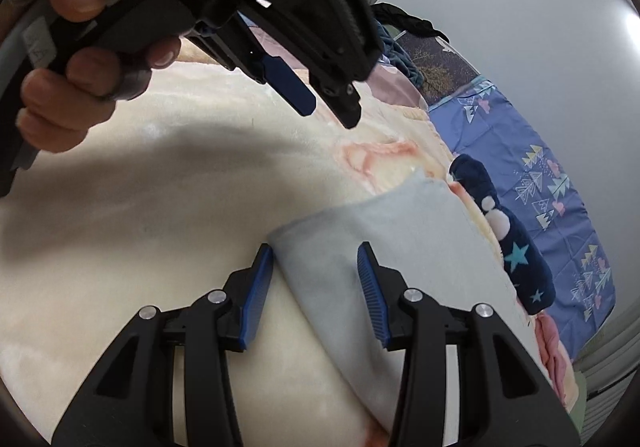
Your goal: Fold small clothes
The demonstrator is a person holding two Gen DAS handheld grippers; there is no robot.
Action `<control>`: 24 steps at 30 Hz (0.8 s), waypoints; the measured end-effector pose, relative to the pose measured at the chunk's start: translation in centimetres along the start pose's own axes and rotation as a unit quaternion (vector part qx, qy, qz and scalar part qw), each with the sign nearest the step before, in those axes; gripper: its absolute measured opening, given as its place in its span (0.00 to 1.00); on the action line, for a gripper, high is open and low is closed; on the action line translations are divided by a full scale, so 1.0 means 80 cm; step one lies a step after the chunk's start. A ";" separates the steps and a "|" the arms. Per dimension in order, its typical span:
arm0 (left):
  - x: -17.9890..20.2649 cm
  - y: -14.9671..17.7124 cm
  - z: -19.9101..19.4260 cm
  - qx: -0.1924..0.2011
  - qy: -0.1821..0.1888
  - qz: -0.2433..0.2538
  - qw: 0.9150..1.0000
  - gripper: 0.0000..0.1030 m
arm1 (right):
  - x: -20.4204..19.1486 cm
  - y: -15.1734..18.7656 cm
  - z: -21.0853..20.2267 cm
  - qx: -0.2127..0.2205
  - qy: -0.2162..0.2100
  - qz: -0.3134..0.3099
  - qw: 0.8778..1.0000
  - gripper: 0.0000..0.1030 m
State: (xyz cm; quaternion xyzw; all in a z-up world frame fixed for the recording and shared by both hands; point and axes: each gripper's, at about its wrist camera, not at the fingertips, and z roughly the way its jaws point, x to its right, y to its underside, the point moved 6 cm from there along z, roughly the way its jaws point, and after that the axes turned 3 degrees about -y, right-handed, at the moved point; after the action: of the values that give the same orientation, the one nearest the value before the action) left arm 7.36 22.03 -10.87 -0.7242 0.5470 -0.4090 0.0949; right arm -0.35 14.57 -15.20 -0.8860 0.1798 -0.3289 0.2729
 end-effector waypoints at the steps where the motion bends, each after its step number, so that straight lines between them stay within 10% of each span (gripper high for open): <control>1: -0.001 -0.001 0.003 -0.004 0.003 -0.002 1.000 0.33 | 0.001 -0.003 0.002 0.000 -0.008 0.007 1.000 0.01; 10: 0.028 -0.034 0.067 -0.055 0.058 0.008 0.997 0.56 | -0.003 -0.011 -0.024 0.013 -0.035 0.030 0.999 0.02; 17: 0.044 -0.056 0.160 -0.091 0.029 0.010 0.995 0.66 | 0.002 -0.013 -0.029 0.015 -0.049 0.047 0.998 0.03; 18: 0.047 -0.062 0.164 -0.085 0.026 0.007 0.996 0.65 | 0.000 -0.012 -0.027 0.012 -0.050 0.048 0.997 0.03; 20: 0.055 -0.075 0.166 -0.079 0.047 0.005 0.996 0.07 | -0.003 -0.014 -0.029 0.013 -0.045 0.050 0.998 0.03; 24: 0.071 -0.090 0.130 -0.039 0.078 0.009 0.996 0.05 | 0.011 -0.018 -0.044 0.032 -0.060 0.082 0.994 0.03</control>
State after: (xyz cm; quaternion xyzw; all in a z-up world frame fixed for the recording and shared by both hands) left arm 20.16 16.59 -10.61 -0.6879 0.5748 -0.4422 0.0275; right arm -1.87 13.97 -11.69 -0.8771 0.2246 -0.2573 0.3377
